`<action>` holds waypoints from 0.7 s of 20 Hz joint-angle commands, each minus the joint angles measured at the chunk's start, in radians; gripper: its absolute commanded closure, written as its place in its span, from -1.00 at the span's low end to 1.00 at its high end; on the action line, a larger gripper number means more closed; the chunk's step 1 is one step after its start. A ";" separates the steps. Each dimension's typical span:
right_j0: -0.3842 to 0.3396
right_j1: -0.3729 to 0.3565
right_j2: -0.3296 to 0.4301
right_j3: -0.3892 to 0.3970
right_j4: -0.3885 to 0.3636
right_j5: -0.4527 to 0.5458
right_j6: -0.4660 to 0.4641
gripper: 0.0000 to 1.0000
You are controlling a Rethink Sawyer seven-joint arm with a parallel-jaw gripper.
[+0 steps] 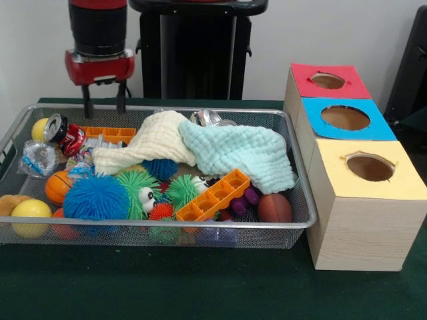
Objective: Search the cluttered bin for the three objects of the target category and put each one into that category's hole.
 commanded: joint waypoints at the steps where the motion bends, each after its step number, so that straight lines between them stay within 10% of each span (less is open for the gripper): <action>1: -0.074 0.098 0.075 -0.126 -0.088 0.099 -0.371 -1.00; 14: -0.175 0.156 0.167 -0.135 -0.107 0.034 -0.376 -1.00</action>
